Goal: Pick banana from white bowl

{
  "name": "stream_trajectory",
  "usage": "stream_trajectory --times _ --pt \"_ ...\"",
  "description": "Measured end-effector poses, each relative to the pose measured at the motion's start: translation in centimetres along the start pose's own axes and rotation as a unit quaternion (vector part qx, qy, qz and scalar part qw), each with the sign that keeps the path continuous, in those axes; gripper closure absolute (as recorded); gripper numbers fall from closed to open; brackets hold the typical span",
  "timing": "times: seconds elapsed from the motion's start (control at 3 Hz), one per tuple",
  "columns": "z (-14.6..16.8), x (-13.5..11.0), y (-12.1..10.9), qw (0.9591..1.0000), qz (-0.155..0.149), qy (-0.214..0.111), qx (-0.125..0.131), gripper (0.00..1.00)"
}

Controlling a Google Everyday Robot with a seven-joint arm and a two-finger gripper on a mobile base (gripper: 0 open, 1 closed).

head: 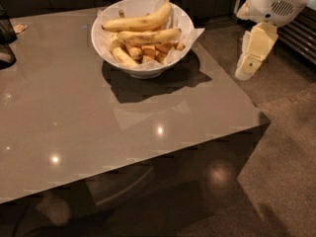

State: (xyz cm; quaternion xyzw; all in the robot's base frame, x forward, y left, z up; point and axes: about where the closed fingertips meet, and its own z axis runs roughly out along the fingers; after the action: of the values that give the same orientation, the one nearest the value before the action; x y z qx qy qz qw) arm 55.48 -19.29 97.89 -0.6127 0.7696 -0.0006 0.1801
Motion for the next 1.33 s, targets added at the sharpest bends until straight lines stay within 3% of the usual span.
stream_trajectory --times 0.33,0.67,1.33 --pt "-0.4 -2.6 -2.8 0.9994 -0.022 -0.016 0.02 0.0" --pt "-0.3 -2.8 -3.0 0.9993 -0.023 -0.018 0.024 0.0" --pt "0.8 -5.7 -5.0 0.9976 -0.038 -0.056 0.014 0.0"
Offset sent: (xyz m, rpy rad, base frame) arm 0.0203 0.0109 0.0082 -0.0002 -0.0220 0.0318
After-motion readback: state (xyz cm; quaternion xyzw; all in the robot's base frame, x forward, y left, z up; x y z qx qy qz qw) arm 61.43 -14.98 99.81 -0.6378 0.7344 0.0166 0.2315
